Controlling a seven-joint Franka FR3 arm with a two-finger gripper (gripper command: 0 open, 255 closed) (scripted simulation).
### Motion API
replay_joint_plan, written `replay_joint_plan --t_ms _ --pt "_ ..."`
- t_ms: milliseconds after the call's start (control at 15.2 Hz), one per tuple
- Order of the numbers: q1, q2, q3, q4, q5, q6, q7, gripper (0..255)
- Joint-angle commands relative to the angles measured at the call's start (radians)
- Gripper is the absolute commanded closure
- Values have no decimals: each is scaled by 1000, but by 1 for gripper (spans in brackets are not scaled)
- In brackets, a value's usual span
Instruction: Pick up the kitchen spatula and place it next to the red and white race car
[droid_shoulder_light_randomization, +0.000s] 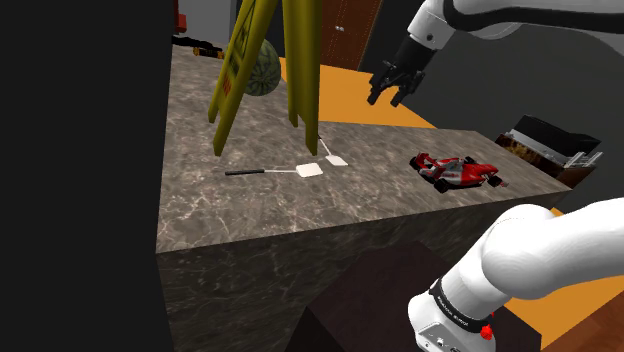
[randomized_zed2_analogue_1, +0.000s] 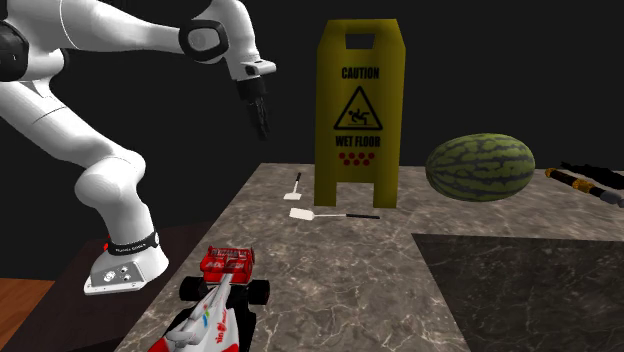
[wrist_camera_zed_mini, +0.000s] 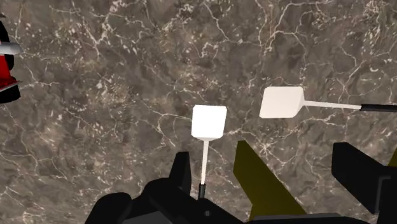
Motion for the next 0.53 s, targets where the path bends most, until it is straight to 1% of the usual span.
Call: replay_joint_plan --t_ms 0,462 --pt "-3 67 -5 15 -1 43 6 0" --pt "-15 315 -29 87 3 179 16 0"
